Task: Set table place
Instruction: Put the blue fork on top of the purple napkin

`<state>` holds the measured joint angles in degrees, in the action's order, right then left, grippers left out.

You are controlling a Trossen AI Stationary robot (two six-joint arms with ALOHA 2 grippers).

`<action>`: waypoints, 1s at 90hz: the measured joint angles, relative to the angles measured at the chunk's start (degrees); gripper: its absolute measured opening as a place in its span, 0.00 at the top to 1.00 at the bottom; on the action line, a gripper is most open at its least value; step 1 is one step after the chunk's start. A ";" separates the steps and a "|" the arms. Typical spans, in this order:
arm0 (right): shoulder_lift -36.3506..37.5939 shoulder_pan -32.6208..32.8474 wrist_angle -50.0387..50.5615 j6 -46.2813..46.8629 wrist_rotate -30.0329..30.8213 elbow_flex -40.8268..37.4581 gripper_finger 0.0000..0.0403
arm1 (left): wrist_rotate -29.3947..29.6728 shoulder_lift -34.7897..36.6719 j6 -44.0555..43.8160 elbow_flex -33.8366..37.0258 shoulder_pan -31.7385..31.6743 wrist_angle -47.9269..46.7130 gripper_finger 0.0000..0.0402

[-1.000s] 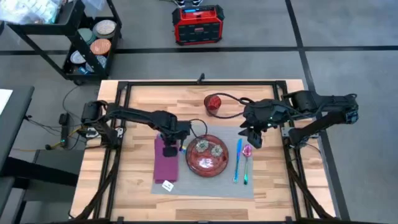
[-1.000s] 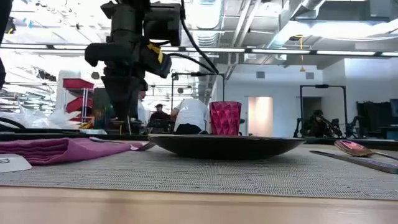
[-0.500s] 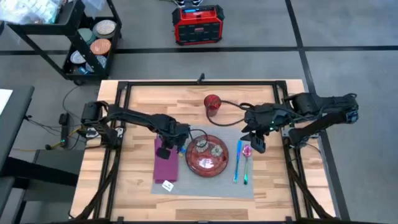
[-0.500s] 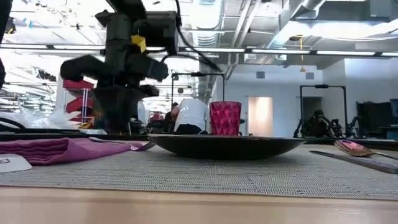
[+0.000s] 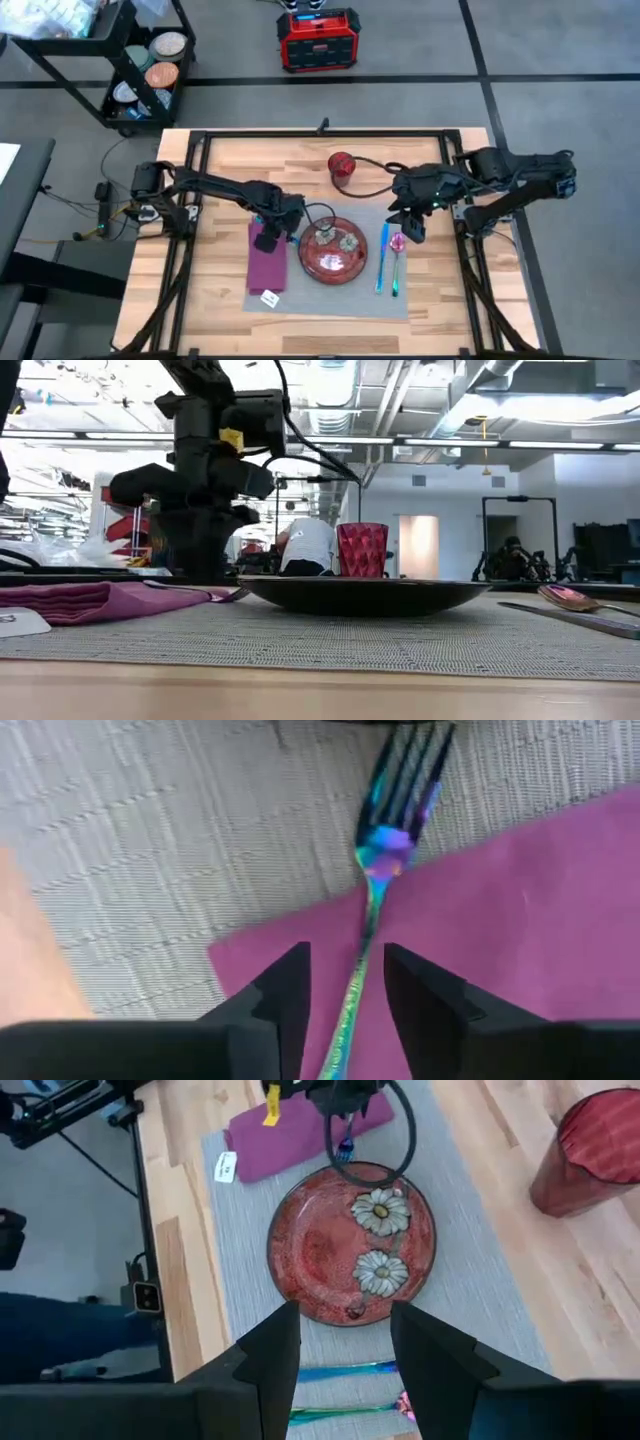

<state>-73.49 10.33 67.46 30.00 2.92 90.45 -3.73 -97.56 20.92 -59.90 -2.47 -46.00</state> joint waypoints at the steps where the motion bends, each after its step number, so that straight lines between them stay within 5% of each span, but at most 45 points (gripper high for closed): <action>1: 0.00 0.00 0.00 0.00 0.00 0.00 0.64 | -0.09 0.00 -0.01 0.12 0.05 -0.05 0.72; 90: 0.00 -1.11 1.11 1.68 1.39 0.00 0.64 | 0.66 -0.09 4.82 2.82 0.52 4.79 0.83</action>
<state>-73.49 9.21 68.58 31.68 4.30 90.45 -3.07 -97.65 25.75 -57.08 -1.96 -41.21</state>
